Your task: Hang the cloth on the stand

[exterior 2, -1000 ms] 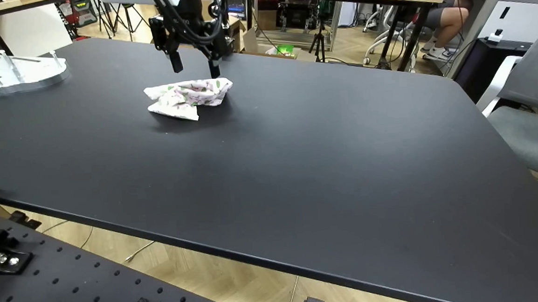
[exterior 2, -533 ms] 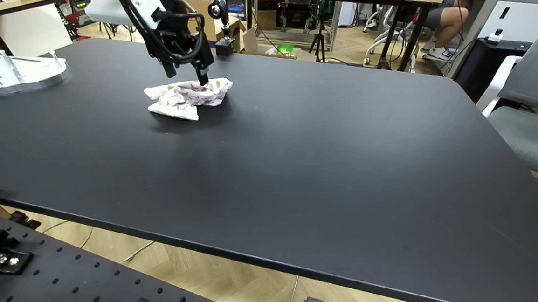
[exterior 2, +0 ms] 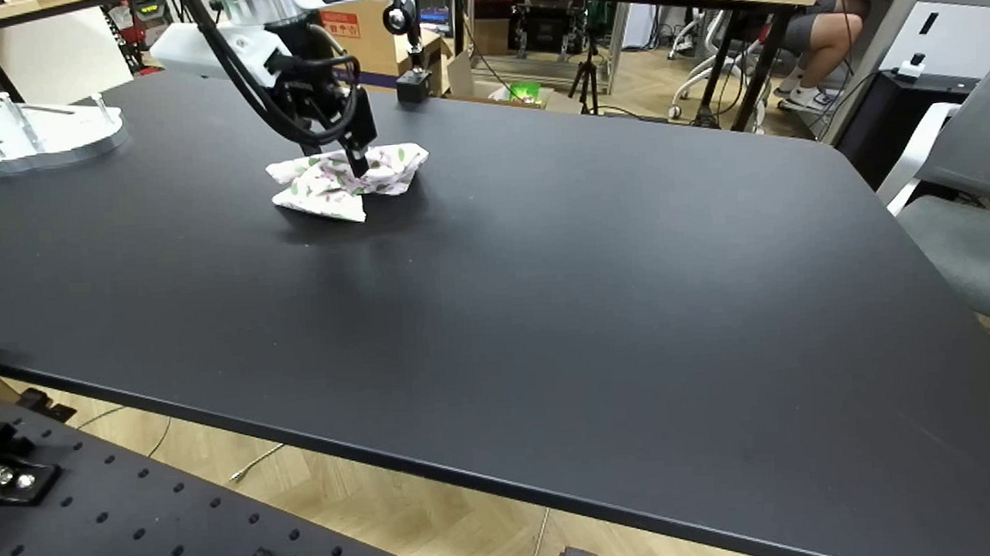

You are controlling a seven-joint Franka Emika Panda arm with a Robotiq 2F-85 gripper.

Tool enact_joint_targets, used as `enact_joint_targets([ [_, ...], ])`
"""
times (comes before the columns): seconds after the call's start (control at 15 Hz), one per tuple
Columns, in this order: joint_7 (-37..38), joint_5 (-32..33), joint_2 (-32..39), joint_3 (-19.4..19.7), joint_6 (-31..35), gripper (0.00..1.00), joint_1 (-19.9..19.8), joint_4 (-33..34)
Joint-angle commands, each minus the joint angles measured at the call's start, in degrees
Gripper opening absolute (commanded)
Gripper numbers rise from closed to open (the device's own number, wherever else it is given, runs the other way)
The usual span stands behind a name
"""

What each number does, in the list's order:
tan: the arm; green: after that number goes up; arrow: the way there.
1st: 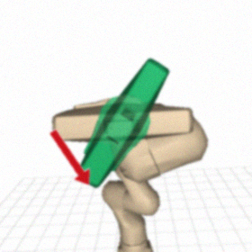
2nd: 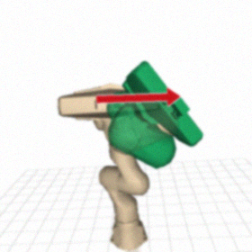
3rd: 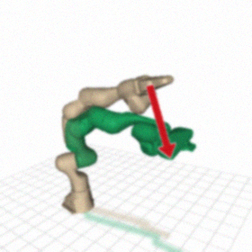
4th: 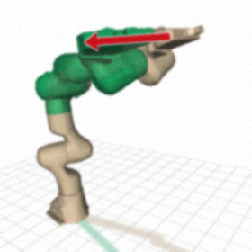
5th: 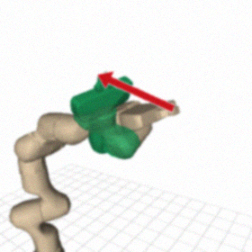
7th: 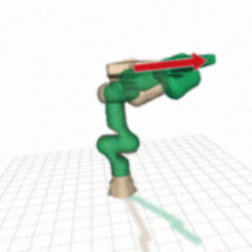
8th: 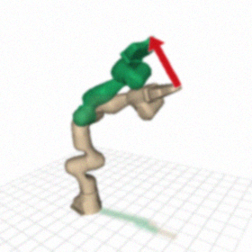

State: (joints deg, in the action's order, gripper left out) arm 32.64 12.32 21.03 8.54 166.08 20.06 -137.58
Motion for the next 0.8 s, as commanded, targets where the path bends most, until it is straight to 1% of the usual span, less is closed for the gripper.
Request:
enact_joint_targets([
  [0.0, 2.7, -0.1, 1.3, 2.8, 1.5, 0.48, 3.0, 0.9],
  [0.4, 3.1, -0.5, 1.6, 5.6, 3.0, 0.06, 5.8, 0.9],
  [0.47, 3.2, -0.2, 1.4, 6.3, 2.9, 0.02, 6.4, 1.0],
  [0.53, 3.1, -0.2, 1.1, 6.8, 2.8, 0.00, 6.7, 1.1],
  [0.73, 2.6, -0.2, -0.4, 8.1, 0.4, 0.00, 6.9, 1.9],
])
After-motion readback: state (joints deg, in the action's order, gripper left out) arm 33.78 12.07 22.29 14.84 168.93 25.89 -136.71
